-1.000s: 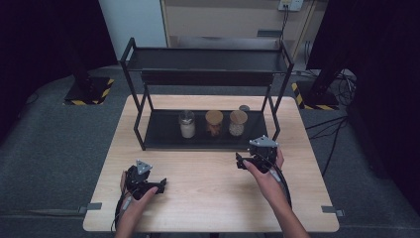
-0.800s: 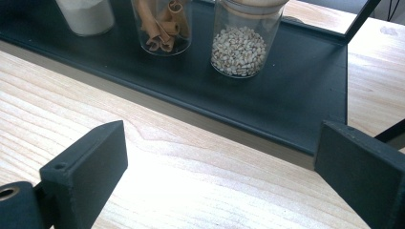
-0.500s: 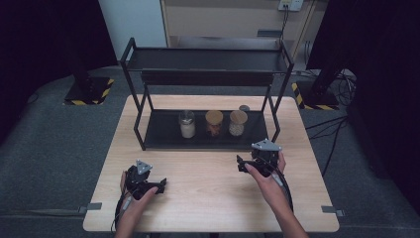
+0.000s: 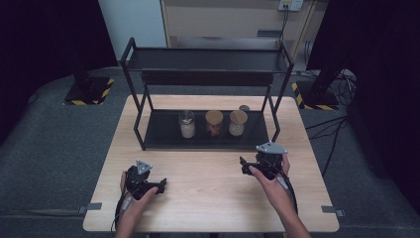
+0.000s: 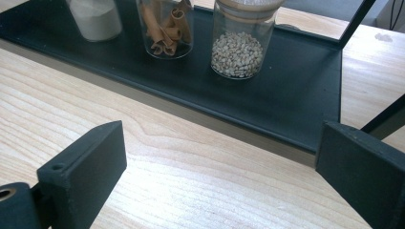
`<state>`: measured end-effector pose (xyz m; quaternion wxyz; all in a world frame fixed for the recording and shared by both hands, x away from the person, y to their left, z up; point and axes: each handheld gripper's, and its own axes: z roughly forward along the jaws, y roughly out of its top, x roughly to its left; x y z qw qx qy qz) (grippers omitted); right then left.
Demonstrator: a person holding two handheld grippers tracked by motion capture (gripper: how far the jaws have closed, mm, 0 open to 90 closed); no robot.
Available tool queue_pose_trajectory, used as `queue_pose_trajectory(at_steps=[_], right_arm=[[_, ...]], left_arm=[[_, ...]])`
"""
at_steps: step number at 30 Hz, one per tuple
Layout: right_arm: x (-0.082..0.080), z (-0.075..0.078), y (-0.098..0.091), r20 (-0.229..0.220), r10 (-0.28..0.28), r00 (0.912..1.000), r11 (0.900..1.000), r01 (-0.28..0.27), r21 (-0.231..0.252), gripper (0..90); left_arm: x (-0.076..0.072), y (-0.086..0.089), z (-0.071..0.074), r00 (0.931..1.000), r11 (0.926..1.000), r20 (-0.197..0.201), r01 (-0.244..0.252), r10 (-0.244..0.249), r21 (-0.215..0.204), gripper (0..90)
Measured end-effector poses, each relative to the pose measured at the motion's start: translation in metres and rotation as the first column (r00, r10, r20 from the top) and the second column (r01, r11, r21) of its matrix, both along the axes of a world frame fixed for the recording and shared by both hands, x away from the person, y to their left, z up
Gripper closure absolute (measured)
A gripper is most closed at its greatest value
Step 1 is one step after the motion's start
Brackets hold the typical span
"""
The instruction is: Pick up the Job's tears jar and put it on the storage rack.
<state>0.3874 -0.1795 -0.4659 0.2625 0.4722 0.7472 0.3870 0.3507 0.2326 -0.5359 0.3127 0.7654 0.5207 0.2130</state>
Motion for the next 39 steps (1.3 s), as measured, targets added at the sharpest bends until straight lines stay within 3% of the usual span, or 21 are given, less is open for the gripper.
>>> queue_pose_trajectory(at_steps=[20, 32, 39], right_arm=[[-0.014, -0.028, -0.018, -0.024, 0.027, 0.9993, 0.9982, -0.026, 0.054, 3.8], [-0.024, -0.041, -0.02, -0.05, 0.043, 0.9978, 0.9977, -0.04, 0.055, 3.9], [-0.03, -0.045, -0.01, -0.061, 0.07, 0.9957, 0.9964, -0.066, 0.054, 3.9]], left_arm=[[0.0, 0.0, 0.0, 1.0, 1.0, 0.0, -0.005, 0.005, 0.0, 0.0], [0.0, -0.001, 0.0, 1.0, 1.0, 0.0, -0.005, 0.005, 0.0, 0.0], [0.0, -0.001, 0.0, 1.0, 1.0, 0.0, -0.005, 0.005, 0.0, 0.0]])
